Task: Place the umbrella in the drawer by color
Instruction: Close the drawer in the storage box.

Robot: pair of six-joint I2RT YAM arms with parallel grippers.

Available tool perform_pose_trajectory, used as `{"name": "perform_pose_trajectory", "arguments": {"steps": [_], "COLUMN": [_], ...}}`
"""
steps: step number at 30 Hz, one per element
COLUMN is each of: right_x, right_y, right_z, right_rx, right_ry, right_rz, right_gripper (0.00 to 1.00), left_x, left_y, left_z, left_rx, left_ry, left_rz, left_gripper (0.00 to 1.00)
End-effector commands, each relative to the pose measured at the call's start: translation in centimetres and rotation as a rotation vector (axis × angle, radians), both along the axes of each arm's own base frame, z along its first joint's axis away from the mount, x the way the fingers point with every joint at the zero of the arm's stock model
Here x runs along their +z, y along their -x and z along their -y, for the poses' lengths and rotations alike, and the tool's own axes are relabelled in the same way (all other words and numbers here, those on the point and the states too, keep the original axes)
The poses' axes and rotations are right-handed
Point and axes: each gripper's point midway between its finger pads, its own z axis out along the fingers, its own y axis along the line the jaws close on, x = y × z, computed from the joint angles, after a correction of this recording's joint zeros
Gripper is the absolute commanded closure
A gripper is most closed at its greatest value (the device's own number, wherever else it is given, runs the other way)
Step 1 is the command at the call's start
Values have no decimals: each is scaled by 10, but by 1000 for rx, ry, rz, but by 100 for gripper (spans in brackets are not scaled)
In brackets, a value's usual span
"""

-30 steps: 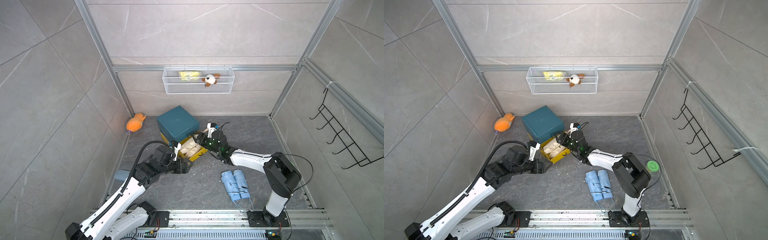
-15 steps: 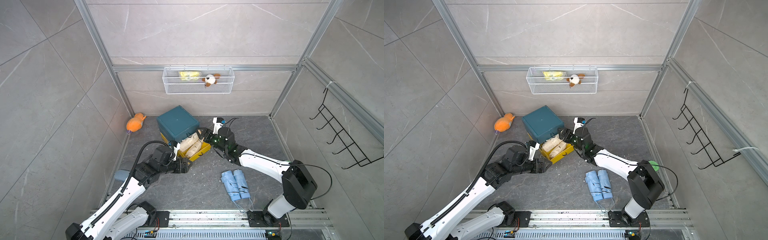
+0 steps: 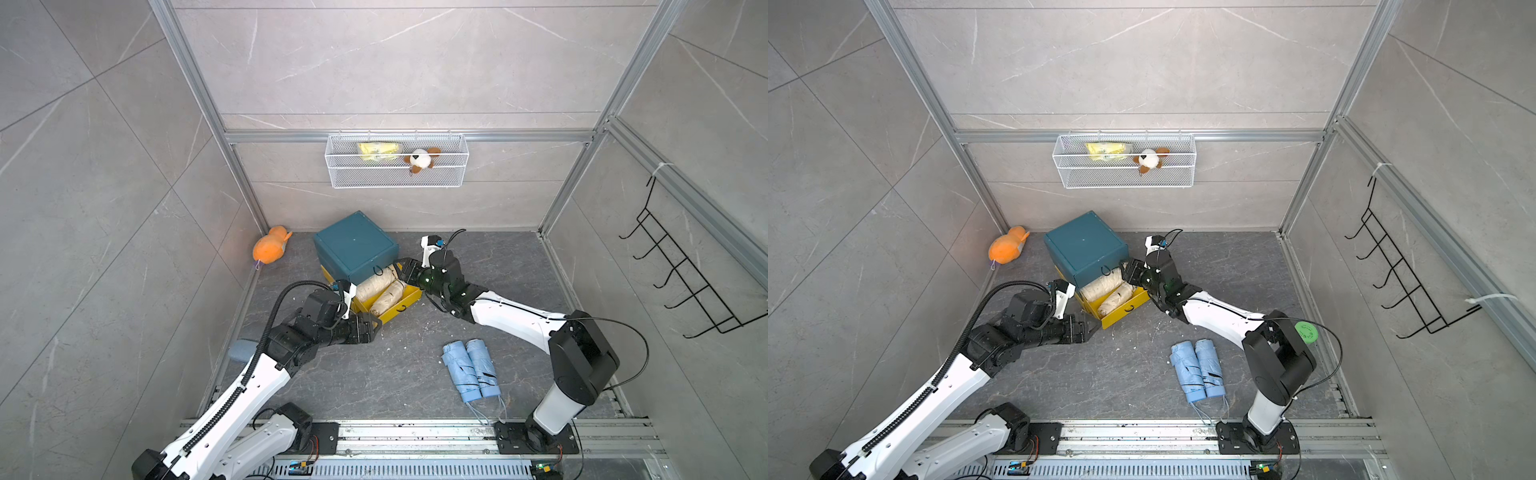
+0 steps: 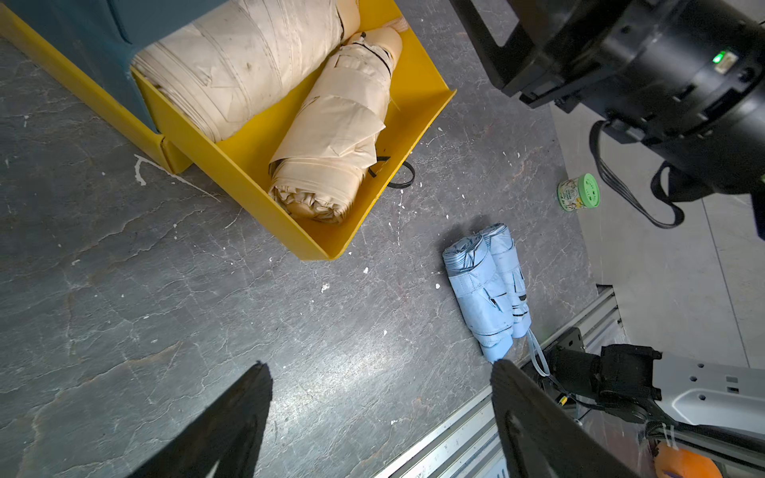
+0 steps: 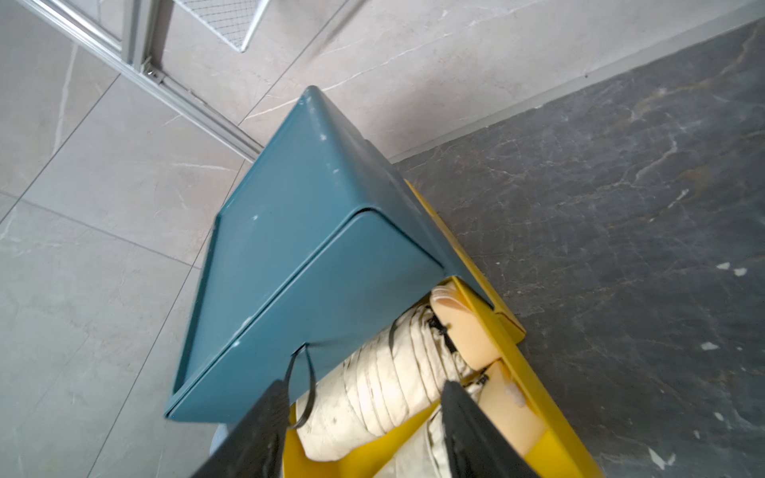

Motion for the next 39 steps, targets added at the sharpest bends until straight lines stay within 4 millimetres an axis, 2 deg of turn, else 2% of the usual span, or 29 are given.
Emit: {"name": "perform_pose_trajectory", "arguments": {"steps": [1, 4, 8, 12, 18, 23, 28, 35, 39], "right_x": [-10, -13, -3, 13, 17, 7, -9, -29, -39], "right_y": [-8, -8, 1, 20, 54, 84, 108, 128, 136], "right_z": [0, 3, 11, 26, 41, 42, 41, 25, 18], "right_rx": [9, 12, 16, 27, 103, 197, 258, 333, 354], "right_ry": [30, 46, 57, 86, 155, 224, 281, 305, 317], "right_rz": [-23, -27, -4, 26, 31, 18, 8, -5, -16], "right_gripper": [50, 54, 54, 44, 28, 24, 22, 22, 21], "left_x": [15, 17, 23, 39, 56, 47, 43, 53, 57], "left_y": [-5, -7, -16, -33, -69, -95, -118, -146, -157], "left_z": [1, 0, -2, -10, -37, -54, -59, -53, -57], "left_rx": [-4, 3, 31, 94, 231, 323, 380, 414, 447], "left_ry": [15, 16, 12, 9, 10, 13, 23, 67, 71], "left_rz": [48, 51, 57, 66, 54, -2, -25, -7, 9], "left_gripper": [14, 14, 14, 13, 9, 9, 9, 9, 9]}}
